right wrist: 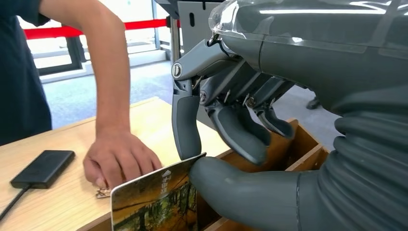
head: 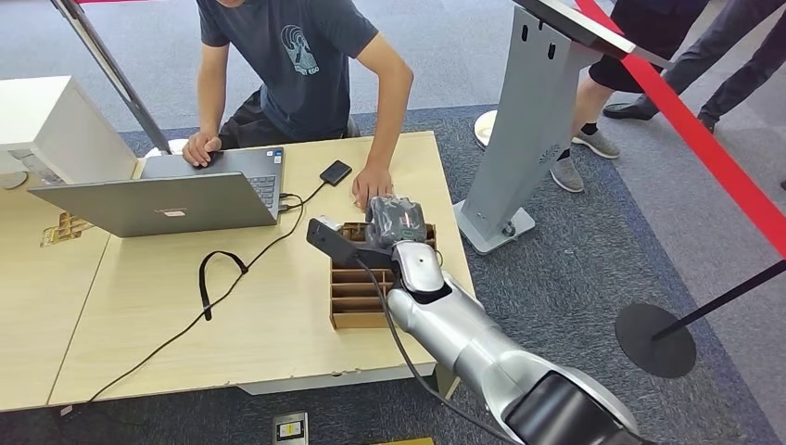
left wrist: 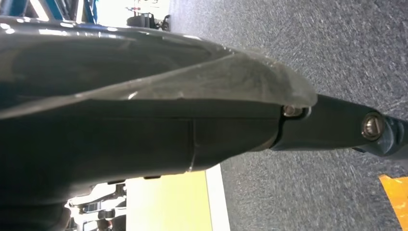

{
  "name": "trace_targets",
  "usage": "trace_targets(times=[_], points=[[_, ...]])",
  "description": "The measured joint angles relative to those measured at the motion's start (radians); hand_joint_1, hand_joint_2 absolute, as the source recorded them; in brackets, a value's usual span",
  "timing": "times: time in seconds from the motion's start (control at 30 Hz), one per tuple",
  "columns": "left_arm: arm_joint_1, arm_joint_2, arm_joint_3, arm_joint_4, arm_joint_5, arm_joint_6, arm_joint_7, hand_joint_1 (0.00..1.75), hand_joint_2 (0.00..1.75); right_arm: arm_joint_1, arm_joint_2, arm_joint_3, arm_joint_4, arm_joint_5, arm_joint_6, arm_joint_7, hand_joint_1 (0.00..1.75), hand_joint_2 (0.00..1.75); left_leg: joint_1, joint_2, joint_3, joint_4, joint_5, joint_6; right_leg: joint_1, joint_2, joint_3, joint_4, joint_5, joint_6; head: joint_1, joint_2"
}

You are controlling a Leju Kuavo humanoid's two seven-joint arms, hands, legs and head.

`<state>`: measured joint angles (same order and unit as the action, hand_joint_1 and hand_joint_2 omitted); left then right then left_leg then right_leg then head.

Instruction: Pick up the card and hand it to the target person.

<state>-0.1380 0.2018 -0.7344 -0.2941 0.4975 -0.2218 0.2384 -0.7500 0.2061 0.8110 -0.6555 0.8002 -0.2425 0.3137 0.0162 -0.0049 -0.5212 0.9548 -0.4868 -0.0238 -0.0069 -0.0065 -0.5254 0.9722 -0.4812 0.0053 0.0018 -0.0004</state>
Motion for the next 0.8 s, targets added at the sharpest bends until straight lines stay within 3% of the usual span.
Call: trace_targets(times=[0.37,0.8], points=[[0.036,0.000,0.011,0.000,0.060,0.013,-0.041,0.00,0.00,0.000,0.044,0.003,-0.008,-0.002,-0.010,-0.078,1.75,1.75,0.000,0.000,0.000,0.000,0.000,0.000,0.000,0.000,0.000,0.000,0.000,0.000,0.000,0.000],[0.047,0.000,0.050,0.000,0.111,0.019,-0.016,0.00,0.00,0.025,0.046,0.006,-0.155,-0.031,-0.004,-0.065,1.75,1.75,0.000,0.000,0.000,0.000,0.000,0.000,0.000,0.000,0.000,0.000,0.000,0.000,0.000,0.000]])
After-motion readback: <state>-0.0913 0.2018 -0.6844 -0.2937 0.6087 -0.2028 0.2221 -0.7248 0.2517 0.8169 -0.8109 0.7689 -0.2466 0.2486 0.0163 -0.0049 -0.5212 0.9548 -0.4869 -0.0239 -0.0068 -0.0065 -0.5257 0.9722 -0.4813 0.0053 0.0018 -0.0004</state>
